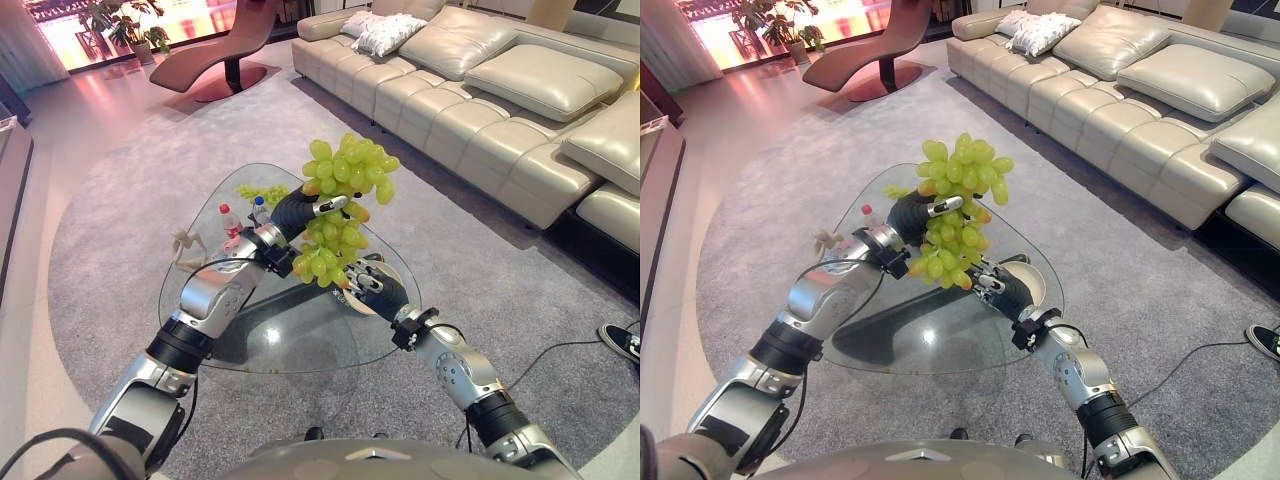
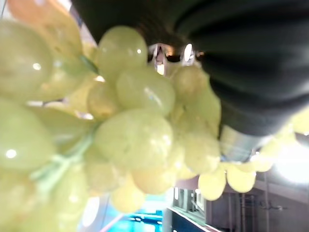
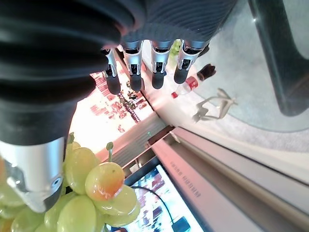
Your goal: Pick up fruits into the plate
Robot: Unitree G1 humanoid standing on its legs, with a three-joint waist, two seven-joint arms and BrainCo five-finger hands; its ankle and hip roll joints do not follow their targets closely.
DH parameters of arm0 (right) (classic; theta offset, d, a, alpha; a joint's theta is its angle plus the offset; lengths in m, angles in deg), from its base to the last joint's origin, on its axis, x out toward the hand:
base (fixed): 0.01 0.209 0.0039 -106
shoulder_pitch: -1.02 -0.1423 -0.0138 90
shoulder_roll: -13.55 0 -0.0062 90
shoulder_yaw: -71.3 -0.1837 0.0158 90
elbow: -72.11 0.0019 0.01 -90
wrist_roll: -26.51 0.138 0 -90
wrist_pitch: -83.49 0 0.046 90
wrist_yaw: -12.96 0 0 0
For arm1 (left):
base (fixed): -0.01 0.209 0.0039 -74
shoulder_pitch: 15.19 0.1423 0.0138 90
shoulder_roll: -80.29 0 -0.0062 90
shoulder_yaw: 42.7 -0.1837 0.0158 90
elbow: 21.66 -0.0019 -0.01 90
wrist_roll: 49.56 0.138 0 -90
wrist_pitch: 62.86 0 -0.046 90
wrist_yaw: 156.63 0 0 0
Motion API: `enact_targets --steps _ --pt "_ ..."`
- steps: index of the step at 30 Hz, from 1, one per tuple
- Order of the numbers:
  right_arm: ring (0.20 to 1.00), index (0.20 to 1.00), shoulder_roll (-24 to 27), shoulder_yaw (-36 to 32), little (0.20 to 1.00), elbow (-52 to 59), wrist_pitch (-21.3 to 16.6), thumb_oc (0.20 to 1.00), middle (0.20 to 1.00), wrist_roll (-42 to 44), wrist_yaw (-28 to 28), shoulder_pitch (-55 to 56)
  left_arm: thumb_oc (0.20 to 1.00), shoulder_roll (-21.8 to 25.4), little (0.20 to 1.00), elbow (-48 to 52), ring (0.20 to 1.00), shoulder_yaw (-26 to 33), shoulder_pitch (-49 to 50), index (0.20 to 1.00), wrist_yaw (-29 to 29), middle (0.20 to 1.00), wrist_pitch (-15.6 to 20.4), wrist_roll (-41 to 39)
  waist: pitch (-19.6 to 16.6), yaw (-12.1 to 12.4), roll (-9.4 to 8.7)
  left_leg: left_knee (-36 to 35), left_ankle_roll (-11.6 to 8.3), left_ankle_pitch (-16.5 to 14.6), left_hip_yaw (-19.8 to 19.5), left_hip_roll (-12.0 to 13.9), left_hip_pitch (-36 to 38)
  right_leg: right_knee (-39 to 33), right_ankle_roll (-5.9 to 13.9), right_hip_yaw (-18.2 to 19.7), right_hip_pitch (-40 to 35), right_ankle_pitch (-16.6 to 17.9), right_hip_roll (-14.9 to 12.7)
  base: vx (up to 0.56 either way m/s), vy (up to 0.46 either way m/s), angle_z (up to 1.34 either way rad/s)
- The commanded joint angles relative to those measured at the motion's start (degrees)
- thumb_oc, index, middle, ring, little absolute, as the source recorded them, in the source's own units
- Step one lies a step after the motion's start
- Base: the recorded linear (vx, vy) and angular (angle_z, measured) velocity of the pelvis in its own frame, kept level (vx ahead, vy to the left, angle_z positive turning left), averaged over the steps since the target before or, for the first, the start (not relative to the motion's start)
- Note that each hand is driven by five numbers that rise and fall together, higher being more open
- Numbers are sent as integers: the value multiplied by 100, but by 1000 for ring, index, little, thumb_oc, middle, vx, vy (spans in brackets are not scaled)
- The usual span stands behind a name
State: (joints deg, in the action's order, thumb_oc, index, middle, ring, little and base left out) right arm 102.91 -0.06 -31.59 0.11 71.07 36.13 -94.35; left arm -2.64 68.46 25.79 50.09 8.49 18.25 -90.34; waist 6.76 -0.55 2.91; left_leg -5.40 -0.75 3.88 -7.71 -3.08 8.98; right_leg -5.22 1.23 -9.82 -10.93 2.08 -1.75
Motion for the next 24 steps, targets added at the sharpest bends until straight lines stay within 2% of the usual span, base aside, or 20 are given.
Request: enact_targets --steps 1,3,4,5,8,11,18,24 --pt "1000 1000 -361 79 1000 205 213 1000 1000 823 330 -435 200 -153 200 321 200 -63 -188 200 -238 200 137 -311 -149 190 -157 394 70 -1069 540 17 299 331 345 196 -17 -501 -344 0 0 0" --pt "1000 1000 -423 94 1000 285 631 1000 1000 1458 638 -417 200 -156 200 381 200 -98 -118 200 -363 200 43 -285 -142 212 -162 383 71 -1071 544 16 311 312 347 180 -34 -500 -342 0 0 0" --pt "1000 1000 -434 102 1000 308 721 1000 1000 1597 698 -416 200 -156 200 388 200 -108 -102 200 -386 200 38 -278 -139 217 -162 382 73 -1071 544 14 313 306 347 177 -40 -499 -341 0 0 0" --pt "1000 1000 -493 166 1000 418 1030 1000 1000 2100 962 -365 200 -148 200 423 200 -133 -31 200 -446 200 -3 -269 -134 239 -164 376 74 -1069 548 11 316 287 355 161 -55 -492 -343 0 0 0" --pt "1000 1000 -513 209 1000 501 1228 1000 1000 2392 1107 -305 200 -139 200 442 200 -138 38 200 -503 200 -24 -248 -138 252 -166 373 72 -1068 557 12 318 270 366 150 -65 -485 -346 0 0 0" --pt "1000 1000 -430 283 1000 806 1650 1000 1000 2982 1309 -219 200 -64 200 498 200 -172 209 200 -618 200 -62 -246 -139 277 -175 378 58 -1061 588 26 294 234 393 124 -56 -460 -354 -23 -15 0" --pt "1000 1000 -184 243 1000 1256 2022 1000 1000 3741 1574 -206 200 71 200 534 200 -116 488 200 -715 200 -67 -174 -99 278 -174 386 52 -1044 640 40 262 194 391 142 -32 -432 -323 0 0 0" --pt "1000 1000 -140 238 1000 1569 2033 1000 1000 3943 1574 -231 200 54 200 446 200 -80 557 200 -623 200 -44 -42 -70 275 -182 386 56 -1036 650 39 264 194 388 154 -25 -425 -308 0 0 0"
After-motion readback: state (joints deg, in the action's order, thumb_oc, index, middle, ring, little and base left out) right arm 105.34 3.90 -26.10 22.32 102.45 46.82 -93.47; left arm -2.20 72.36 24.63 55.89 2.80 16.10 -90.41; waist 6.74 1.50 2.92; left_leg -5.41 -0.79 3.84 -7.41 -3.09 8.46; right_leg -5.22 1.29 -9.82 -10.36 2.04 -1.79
